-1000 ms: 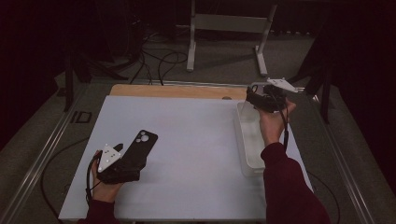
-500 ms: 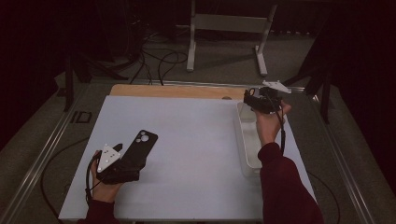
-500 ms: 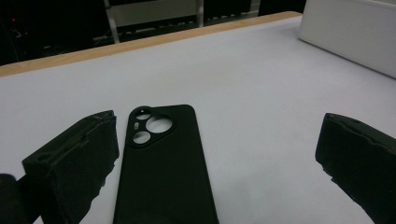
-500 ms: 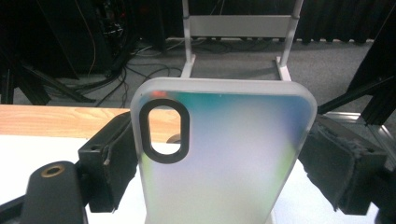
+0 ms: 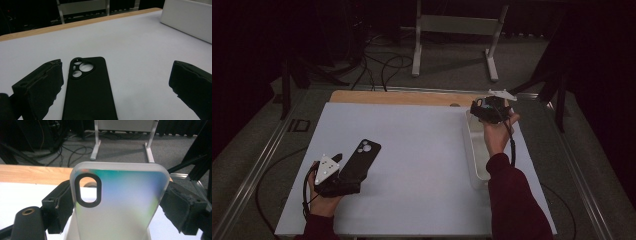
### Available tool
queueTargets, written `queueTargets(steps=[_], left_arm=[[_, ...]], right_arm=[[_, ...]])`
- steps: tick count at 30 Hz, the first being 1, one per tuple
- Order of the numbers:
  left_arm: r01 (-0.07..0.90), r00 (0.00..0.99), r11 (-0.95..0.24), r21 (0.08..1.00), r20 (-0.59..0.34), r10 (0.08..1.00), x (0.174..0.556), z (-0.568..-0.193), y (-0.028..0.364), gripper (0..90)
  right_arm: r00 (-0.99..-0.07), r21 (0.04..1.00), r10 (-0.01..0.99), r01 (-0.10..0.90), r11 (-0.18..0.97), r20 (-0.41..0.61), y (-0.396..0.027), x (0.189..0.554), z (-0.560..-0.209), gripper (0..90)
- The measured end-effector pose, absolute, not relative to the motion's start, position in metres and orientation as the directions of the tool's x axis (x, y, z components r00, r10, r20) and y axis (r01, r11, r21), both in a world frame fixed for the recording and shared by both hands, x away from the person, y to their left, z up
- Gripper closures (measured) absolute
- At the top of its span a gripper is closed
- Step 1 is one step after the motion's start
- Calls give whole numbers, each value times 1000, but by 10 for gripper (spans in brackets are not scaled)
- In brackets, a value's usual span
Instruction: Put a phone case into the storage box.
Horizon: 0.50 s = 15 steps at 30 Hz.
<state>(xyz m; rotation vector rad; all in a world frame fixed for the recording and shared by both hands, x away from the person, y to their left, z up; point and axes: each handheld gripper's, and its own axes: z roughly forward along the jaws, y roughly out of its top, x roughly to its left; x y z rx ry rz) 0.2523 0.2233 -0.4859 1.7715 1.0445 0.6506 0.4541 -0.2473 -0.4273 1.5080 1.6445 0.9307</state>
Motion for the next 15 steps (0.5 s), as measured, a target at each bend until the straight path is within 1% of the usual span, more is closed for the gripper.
queueTargets(steps=[9,15], left_arm=[[366,496,-187,912,-21,868,252,-486,224,0],[367,497,-186,911,-22,868,253,-486,224,0]], right_arm=[[-43,849,999,529,24,-2,-247,461,-438,168],[-43,840,999,541,36,-15,-245,465,-443,167]])
